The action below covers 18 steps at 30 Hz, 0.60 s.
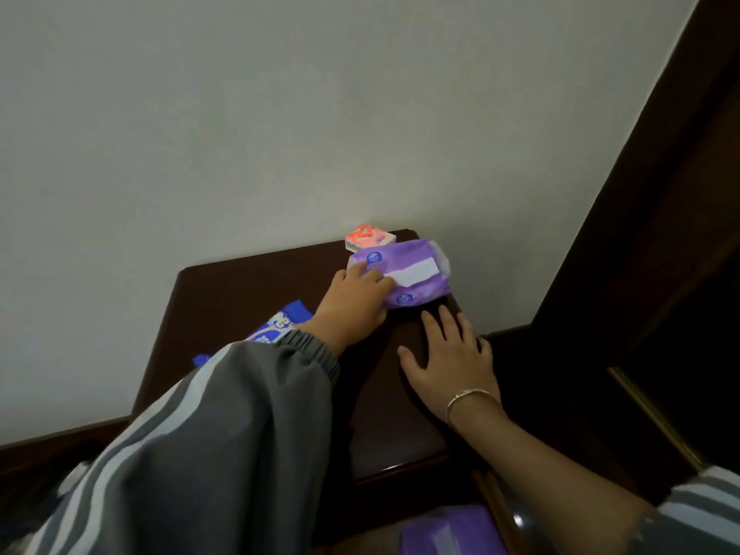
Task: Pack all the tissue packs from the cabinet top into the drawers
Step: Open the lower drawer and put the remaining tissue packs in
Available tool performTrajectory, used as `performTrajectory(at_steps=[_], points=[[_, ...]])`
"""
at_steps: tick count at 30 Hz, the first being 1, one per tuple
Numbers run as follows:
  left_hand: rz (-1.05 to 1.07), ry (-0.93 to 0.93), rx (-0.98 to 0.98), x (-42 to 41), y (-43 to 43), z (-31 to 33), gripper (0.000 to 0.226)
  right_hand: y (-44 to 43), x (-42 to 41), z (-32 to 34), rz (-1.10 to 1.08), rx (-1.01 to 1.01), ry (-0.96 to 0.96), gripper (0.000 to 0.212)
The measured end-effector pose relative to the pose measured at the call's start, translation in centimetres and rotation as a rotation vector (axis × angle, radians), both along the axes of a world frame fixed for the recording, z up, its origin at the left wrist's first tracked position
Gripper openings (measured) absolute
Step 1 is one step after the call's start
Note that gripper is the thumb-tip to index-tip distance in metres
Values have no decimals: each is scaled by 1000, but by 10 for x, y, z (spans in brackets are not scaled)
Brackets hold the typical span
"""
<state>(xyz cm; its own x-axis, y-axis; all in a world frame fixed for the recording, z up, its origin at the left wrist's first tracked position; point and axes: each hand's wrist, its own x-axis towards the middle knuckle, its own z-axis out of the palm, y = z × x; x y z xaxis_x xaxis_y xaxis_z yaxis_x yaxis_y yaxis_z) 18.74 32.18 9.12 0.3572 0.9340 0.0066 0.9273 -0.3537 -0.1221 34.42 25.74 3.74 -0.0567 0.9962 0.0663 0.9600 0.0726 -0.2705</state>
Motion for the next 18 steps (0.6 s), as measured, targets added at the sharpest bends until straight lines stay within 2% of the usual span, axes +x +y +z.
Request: performTrajectory(at_steps=[3, 8, 11, 13, 16, 18], points=[[-33, -70, 119, -4, 4, 8, 31, 2, 1, -1, -10, 12, 5, 70], [90, -487, 491, -57, -16, 43, 18, 2, 3, -2, 0, -1, 5, 71], [265, -450, 631, -106, -33, 52, 17, 3, 2, -2, -6, -16, 0, 71], [399, -347, 598, -133, -41, 48, 17, 3, 2, 0, -16, -19, -3, 71], [527, -208, 339, -153, -54, 27, 27, 2, 2, 2, -21, -23, -4, 70], [538, -176, 225, -151, -62, 14, 40, 2, 1, 2, -20, -23, -6, 70]])
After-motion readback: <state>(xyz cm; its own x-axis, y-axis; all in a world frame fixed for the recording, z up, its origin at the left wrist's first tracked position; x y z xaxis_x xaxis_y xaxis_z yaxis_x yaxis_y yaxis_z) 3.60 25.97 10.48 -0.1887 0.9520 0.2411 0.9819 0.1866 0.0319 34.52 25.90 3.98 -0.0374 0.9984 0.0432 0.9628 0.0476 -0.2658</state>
